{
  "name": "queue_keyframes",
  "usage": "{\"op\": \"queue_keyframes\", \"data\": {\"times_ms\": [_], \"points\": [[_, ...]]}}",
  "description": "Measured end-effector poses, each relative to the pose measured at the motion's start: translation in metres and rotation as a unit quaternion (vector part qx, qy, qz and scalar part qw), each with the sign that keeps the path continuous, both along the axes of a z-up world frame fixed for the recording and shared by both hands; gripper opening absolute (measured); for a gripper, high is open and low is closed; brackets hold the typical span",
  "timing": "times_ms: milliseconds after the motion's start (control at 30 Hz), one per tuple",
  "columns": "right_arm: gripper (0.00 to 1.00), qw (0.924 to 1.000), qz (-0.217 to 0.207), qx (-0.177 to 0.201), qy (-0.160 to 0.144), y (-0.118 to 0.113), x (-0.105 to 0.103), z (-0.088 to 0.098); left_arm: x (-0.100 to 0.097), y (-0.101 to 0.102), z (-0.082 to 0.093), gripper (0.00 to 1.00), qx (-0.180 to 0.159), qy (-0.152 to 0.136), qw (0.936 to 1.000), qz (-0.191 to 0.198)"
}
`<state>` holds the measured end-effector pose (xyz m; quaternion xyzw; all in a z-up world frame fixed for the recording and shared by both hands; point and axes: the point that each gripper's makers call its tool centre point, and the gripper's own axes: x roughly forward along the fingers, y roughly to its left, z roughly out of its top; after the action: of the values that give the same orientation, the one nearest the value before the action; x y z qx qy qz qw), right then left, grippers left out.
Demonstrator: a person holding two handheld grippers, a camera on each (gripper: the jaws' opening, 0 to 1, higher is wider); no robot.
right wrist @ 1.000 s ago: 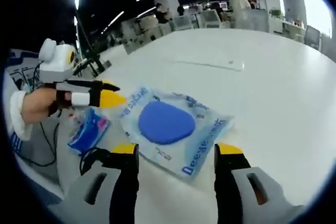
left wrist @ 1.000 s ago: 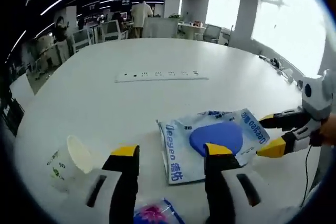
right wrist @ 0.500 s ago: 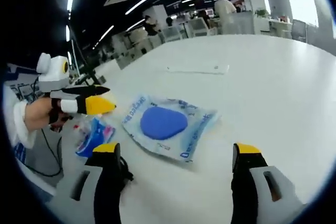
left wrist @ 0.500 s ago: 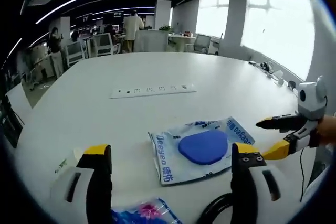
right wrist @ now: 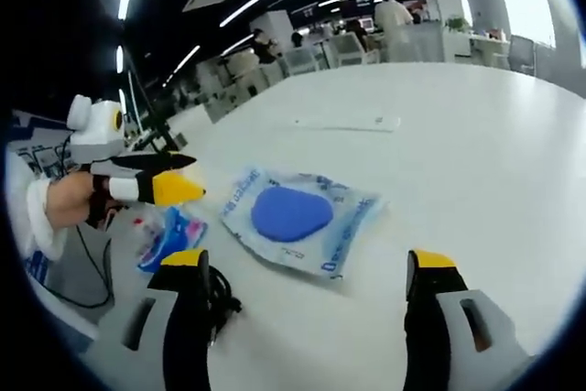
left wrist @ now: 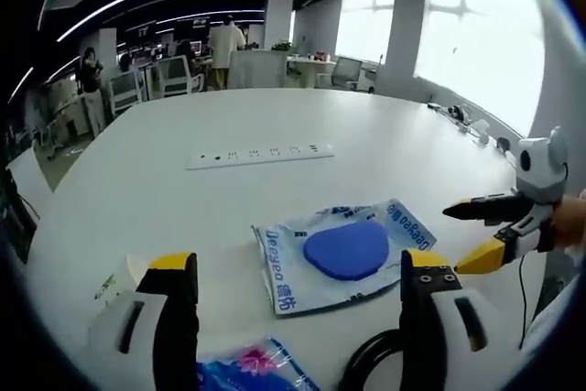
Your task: Arrange the tabletop items into an orderly group along one side of the table until the central work area is clear of visible clutter.
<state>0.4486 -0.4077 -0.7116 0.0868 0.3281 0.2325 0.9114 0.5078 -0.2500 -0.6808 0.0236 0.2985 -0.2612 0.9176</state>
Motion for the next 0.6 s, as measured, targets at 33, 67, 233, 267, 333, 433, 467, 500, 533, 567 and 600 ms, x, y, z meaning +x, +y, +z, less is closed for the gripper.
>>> {"op": "queue_keyframes", "data": {"times_ms": [33,67,233,267,333,433,467,500,533,567,600], "points": [[0.87,1.0,0.001,0.0,0.002,0.0,-0.001,-0.001,-0.001,0.0,0.0,0.94,-0.001,0.0,1.0,-0.002],[0.87,1.0,0.001,0.001,0.003,0.001,-0.003,-0.002,-0.001,0.0,0.0,0.94,0.002,0.0,1.0,-0.004],[0.87,1.0,0.005,0.004,0.006,0.003,-0.008,-0.001,-0.001,0.004,0.001,0.94,0.0,-0.001,1.0,-0.002],[0.87,0.9999,0.006,0.004,0.008,0.003,-0.009,-0.001,-0.001,0.005,0.002,0.94,-0.001,-0.001,1.0,-0.001],[0.87,0.9999,0.006,0.005,0.007,0.002,-0.012,0.001,-0.001,0.007,0.003,0.94,0.0,-0.002,1.0,0.0],[0.86,0.9999,0.004,0.011,0.008,0.001,-0.015,0.004,-0.003,0.01,0.005,0.93,-0.001,-0.004,1.0,-0.001],[0.86,0.9999,0.003,0.014,0.01,0.001,-0.017,0.005,-0.004,0.011,0.005,0.93,-0.001,-0.005,1.0,-0.001],[0.86,0.9998,0.001,0.016,0.01,0.0,-0.018,0.006,-0.005,0.012,0.006,0.93,0.001,-0.006,1.0,-0.001],[0.85,0.9997,-0.001,0.02,0.012,0.0,-0.02,0.007,-0.006,0.013,0.006,0.93,0.002,-0.007,1.0,-0.001],[0.85,0.9997,-0.002,0.023,0.012,-0.001,-0.021,0.008,-0.008,0.015,0.006,0.93,0.003,-0.007,1.0,-0.002],[0.85,0.9996,-0.003,0.025,0.011,-0.001,-0.023,0.009,-0.009,0.016,0.006,0.93,0.004,-0.007,1.0,-0.002]]}}
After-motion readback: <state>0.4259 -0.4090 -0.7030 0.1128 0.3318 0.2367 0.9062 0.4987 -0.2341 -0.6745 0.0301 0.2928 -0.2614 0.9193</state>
